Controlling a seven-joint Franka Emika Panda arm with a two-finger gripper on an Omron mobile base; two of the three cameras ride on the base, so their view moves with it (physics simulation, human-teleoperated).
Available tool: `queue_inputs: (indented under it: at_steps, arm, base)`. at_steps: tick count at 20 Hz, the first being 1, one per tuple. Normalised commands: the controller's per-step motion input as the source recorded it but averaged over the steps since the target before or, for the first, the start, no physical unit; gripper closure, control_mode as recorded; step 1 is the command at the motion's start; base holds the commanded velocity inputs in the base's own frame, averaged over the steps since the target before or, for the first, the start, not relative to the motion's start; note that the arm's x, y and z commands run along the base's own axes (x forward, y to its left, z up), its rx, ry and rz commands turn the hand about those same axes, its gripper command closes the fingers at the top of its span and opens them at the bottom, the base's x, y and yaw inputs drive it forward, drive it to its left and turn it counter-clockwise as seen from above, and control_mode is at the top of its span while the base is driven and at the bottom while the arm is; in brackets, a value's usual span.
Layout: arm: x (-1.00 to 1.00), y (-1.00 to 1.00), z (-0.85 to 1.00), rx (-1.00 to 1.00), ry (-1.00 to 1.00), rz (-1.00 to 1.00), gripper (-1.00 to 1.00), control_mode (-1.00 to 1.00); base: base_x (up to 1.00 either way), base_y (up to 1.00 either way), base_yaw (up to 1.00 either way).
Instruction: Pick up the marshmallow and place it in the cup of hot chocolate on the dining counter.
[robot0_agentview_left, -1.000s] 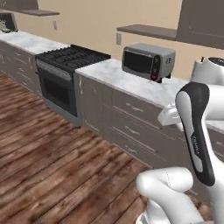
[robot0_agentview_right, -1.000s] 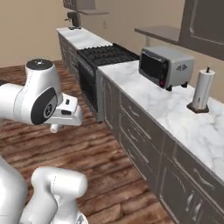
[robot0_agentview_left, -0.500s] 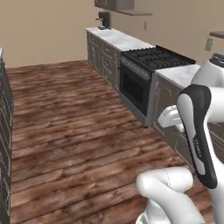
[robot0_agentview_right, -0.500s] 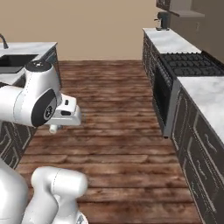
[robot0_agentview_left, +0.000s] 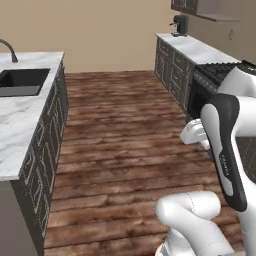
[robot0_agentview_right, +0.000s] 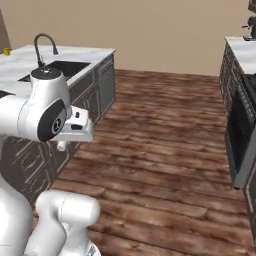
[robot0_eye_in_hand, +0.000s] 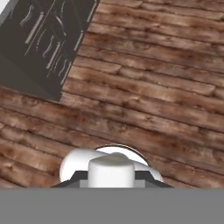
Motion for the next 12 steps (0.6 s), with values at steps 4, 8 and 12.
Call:
queue_inputs:
  at_steps: [4,8,12]
  arm:
    - [0.00,0.00,0.00,0.00,0.00,0.00,1.00,1.00]
    - [0.00,0.00,0.00,0.00,0.00,0.00,1.00,1.00]
    - [0.00,0.00,0.00,0.00,0.00,0.00,1.00,1.00]
  base:
    - [0.63,0.05,0.66]
    - [1.00,-0.28,0.25]
    - [1.00,-0.74,0.05]
